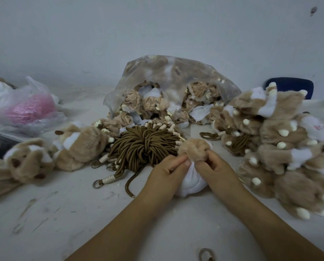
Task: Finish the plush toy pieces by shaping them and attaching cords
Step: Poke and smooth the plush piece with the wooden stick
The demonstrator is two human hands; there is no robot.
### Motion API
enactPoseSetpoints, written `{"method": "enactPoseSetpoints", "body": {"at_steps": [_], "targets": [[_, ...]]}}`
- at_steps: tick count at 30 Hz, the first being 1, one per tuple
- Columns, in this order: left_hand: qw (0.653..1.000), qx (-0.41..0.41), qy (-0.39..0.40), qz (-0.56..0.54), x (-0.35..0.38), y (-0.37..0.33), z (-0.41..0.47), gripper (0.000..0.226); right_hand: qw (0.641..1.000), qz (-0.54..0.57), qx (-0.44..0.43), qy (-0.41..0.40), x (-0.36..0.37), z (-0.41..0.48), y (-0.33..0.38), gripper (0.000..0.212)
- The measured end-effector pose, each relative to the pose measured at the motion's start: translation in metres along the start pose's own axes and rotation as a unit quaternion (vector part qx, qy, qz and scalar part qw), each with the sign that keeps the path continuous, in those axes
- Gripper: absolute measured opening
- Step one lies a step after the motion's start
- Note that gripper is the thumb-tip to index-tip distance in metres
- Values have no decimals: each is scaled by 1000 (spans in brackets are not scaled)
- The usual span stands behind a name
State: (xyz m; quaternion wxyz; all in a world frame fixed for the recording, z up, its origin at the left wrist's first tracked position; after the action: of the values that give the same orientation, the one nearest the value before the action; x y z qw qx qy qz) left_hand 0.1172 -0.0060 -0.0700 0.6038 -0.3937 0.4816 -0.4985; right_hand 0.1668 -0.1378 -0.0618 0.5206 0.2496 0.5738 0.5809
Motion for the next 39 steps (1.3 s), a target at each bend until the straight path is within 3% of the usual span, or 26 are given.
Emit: {"method": "enactPoseSetpoints", "body": {"at_steps": [4,8,12,16,18,20,22,24,27,31,37,39], "targets": [[976,68,-58,198,-5,-10,-2,18,996,-76,-48,-5,2,-2,9,20],[965,68,-113,228,-12,-13,-3,17,988,-124,-95,-1,7,-4,19,28],[989,-43,-135,46,-19,4,-1,21,989,-121,-83,36,14,-3,14,27],[963,-140,-115,-200,-11,24,-2,12,996,-42,-38,68,18,2,5,14],[945,-114,-32,-304,2,21,1,21,998,-2,-14,53,16,3,2,10],[936,-62,68,-340,15,10,2,34,998,57,14,33,11,3,-1,10],[947,-74,100,-297,21,12,2,55,995,94,33,28,7,2,-4,9],[973,-104,69,-194,16,19,3,68,994,93,38,34,5,1,-4,6],[992,-97,10,-83,4,19,2,51,995,87,36,40,7,1,-5,7],[999,-31,-7,24,-4,8,1,30,997,63,-2,54,12,2,1,18],[980,21,-107,167,-18,-2,0,9,995,-39,-56,77,23,0,7,23],[973,32,-136,184,-22,-4,1,13,994,-50,-64,76,23,0,8,25]]}}
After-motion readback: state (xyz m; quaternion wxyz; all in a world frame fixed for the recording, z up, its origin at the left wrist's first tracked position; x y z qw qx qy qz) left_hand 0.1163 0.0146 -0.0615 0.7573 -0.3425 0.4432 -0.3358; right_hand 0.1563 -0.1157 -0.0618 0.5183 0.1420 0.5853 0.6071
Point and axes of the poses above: each hand's wrist, its own z-axis towards the middle knuckle, its own x-axis out of the palm, y = z × x, the point moved 7 cm from there along z, towards the middle knuckle, and after that the axes turned 7 degrees about y, right-handed, at the moved point
